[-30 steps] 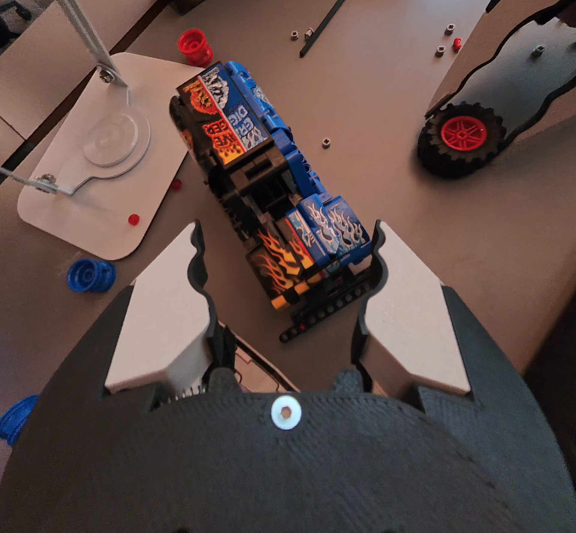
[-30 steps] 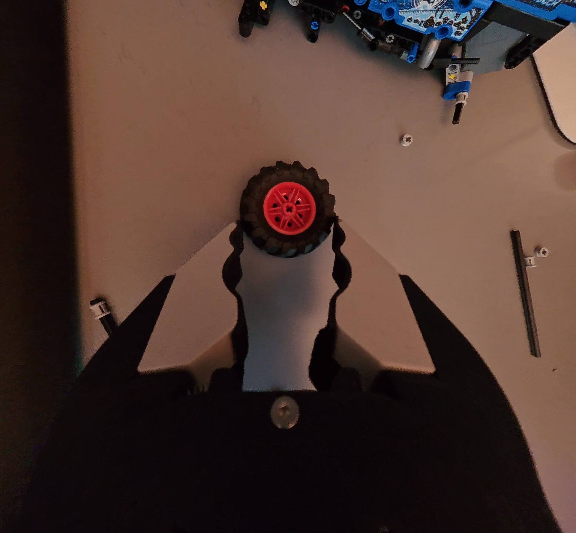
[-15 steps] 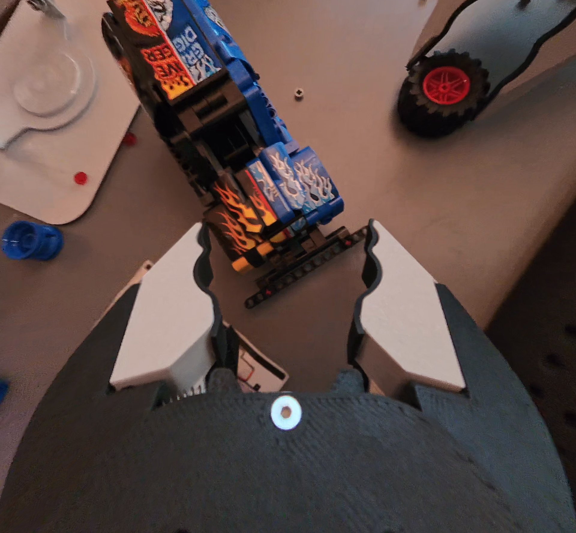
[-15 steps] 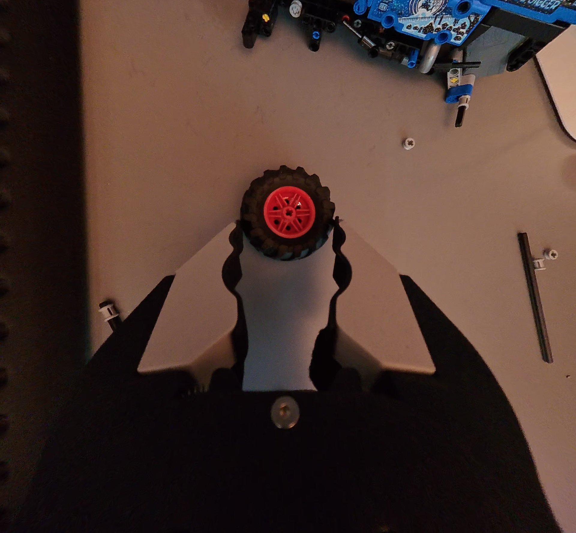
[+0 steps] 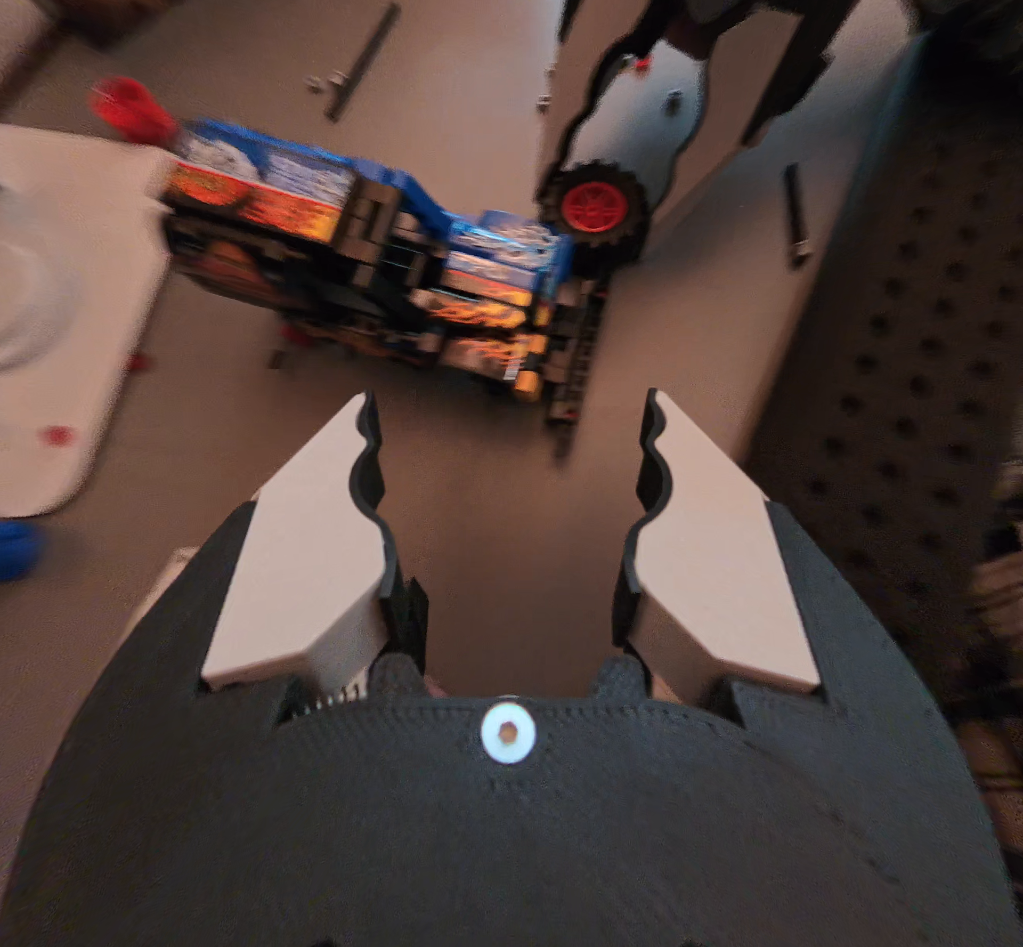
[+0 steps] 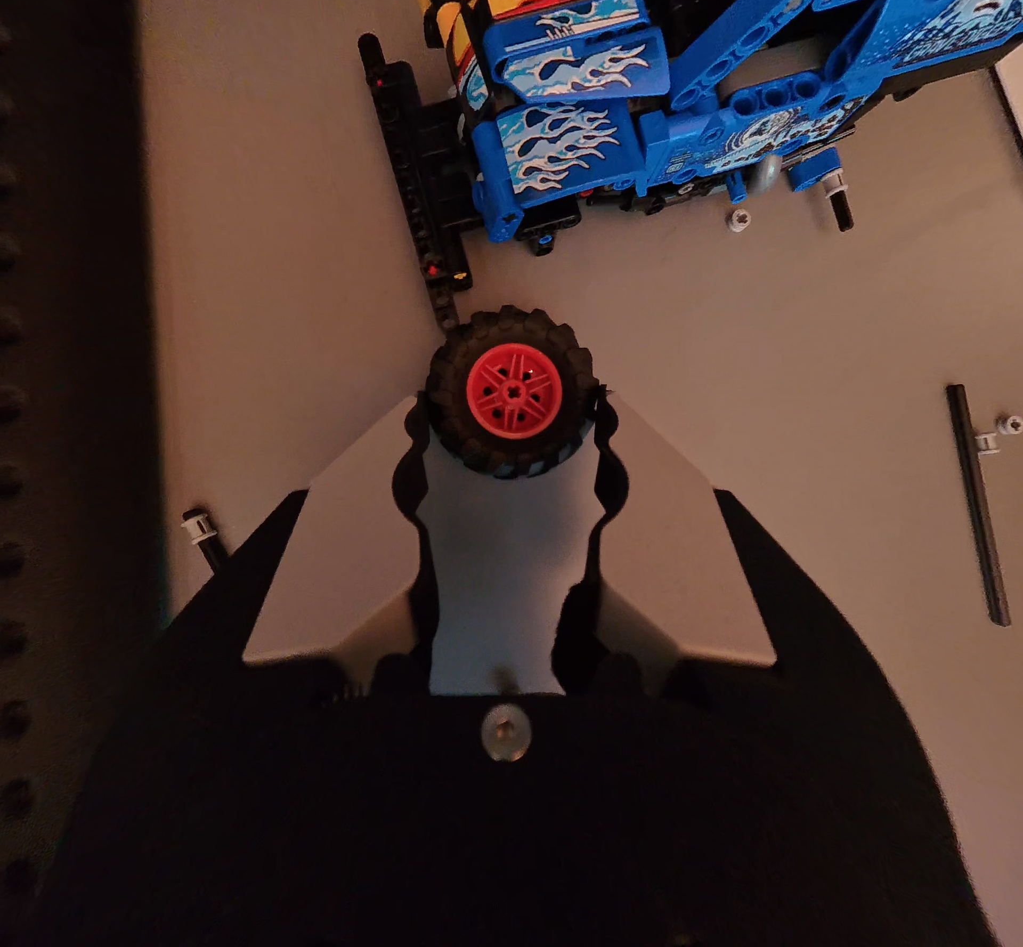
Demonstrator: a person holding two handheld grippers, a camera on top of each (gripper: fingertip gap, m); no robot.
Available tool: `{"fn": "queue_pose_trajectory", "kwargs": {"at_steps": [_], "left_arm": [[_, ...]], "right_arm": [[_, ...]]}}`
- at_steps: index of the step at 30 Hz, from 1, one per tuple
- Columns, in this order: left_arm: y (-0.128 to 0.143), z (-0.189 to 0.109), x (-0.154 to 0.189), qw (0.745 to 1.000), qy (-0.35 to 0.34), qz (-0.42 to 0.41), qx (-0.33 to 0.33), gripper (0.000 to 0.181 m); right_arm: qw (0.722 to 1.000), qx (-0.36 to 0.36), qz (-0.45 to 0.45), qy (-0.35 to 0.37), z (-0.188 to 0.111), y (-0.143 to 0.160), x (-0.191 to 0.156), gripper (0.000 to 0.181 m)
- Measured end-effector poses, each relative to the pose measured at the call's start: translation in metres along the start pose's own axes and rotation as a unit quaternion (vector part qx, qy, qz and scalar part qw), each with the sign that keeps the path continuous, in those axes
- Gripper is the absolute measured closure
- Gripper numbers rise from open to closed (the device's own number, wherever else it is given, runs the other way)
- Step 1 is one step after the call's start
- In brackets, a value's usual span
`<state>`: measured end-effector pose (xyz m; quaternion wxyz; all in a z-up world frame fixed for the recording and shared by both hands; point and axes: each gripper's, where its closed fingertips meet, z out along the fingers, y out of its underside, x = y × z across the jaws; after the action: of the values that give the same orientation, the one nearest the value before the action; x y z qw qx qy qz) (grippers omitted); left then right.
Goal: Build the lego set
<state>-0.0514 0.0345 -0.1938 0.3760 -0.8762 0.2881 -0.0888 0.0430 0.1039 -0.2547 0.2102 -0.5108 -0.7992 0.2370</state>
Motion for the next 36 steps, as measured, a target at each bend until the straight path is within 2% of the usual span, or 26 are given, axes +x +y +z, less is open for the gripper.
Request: {"fn": "queue_pose_trajectory", "kwargs": {"at_steps": [4, 5, 8, 11, 14, 16, 18, 27, 29, 31, 32, 34, 36], "left_arm": [[-0.017, -0.009, -0.049, 0.988, -0.083, 0.125, -0.037, 0.077], [-0.017, -0.003, -0.057, 0.986, -0.074, 0.144, -0.047, 0.068], [-0.015, 0.021, -0.070, 0.993, 0.005, 0.105, -0.054, 0.048], [-0.018, 0.037, -0.058, 0.993, 0.096, 0.065, -0.032, 0.044], [-0.010, 0.051, -0.056, 0.992, 0.094, 0.070, -0.046, 0.042], [-0.011, 0.051, -0.050, 0.992, 0.109, 0.052, -0.035, 0.055], [-0.011, 0.049, -0.037, 0.990, 0.136, 0.028, -0.024, 0.080], [-0.010, 0.042, -0.018, 0.989, 0.141, -0.045, 0.023, 0.116], [-0.010, 0.045, -0.009, 0.984, 0.159, -0.071, 0.036, 0.116], [0.001, 0.055, 0.000, 0.982, 0.170, -0.079, 0.011, 0.092], [0.006, 0.060, 0.005, 0.982, 0.174, -0.075, 0.002, 0.090], [0.004, 0.066, 0.015, 0.977, 0.196, -0.087, 0.008, 0.091], [0.001, 0.070, 0.013, 0.977, 0.191, -0.089, 0.016, 0.107]], "right_arm": [[1.000, 0.001, 0.002, -0.003, 0.000, 0.000, -0.001, 0.123], [1.000, 0.002, 0.002, -0.004, 0.000, 0.000, -0.001, 0.123], [1.000, 0.004, 0.003, -0.005, -0.001, 0.001, -0.001, 0.123], [1.000, 0.007, 0.005, -0.008, -0.001, 0.001, -0.001, 0.123], [1.000, 0.010, 0.007, -0.014, -0.001, 0.001, -0.002, 0.123], [1.000, 0.011, 0.008, -0.016, -0.001, 0.001, -0.002, 0.123], [1.000, 0.010, 0.010, -0.017, 0.000, 0.002, -0.002, 0.123], [1.000, 0.012, 0.012, -0.018, -0.001, 0.002, -0.002, 0.123], [1.000, 0.013, 0.013, -0.019, -0.001, 0.002, -0.002, 0.123], [1.000, 0.012, 0.013, -0.018, -0.001, 0.002, -0.002, 0.123], [1.000, 0.012, 0.013, -0.017, -0.001, 0.002, -0.002, 0.123], [1.000, 0.011, 0.013, -0.017, -0.001, 0.002, -0.003, 0.123], [1.000, 0.012, 0.013, -0.017, -0.001, 0.002, -0.003, 0.123]]}}
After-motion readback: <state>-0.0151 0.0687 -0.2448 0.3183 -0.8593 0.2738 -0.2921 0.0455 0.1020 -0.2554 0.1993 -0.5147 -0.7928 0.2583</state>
